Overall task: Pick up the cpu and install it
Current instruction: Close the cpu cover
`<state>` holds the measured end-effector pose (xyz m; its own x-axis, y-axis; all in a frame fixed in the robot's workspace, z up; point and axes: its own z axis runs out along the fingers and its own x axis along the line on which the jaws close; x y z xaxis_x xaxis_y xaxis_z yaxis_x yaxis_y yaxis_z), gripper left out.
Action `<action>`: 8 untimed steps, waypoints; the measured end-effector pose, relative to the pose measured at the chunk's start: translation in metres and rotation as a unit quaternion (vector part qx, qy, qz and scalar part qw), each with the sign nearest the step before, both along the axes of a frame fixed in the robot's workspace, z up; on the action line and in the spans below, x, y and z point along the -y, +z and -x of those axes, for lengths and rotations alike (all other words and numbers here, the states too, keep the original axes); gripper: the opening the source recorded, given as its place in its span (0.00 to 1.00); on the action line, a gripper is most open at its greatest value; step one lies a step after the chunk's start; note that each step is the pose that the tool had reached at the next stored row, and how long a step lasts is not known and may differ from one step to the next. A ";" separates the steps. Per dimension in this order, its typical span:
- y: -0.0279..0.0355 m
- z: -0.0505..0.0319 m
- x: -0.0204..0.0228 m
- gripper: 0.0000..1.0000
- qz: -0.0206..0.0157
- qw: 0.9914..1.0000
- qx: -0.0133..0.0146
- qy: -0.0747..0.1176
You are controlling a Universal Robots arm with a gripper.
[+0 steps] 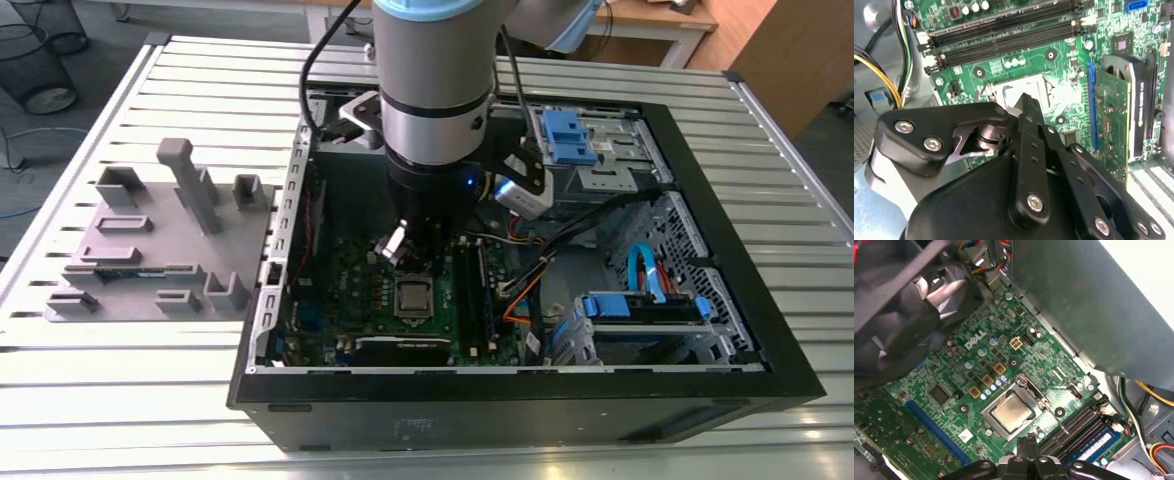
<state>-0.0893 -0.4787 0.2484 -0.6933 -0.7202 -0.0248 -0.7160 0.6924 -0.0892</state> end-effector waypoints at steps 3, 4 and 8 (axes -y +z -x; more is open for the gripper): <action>0.0000 0.0003 0.0008 0.11 0.000 1.000 0.000 0.000; 0.0000 0.0002 0.0008 0.11 0.000 1.000 0.000 0.000; 0.0000 0.0003 0.0010 0.11 0.000 1.000 0.000 0.000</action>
<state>-0.0897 -0.4797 0.2484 -0.6933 -0.7202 -0.0250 -0.7160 0.6924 -0.0890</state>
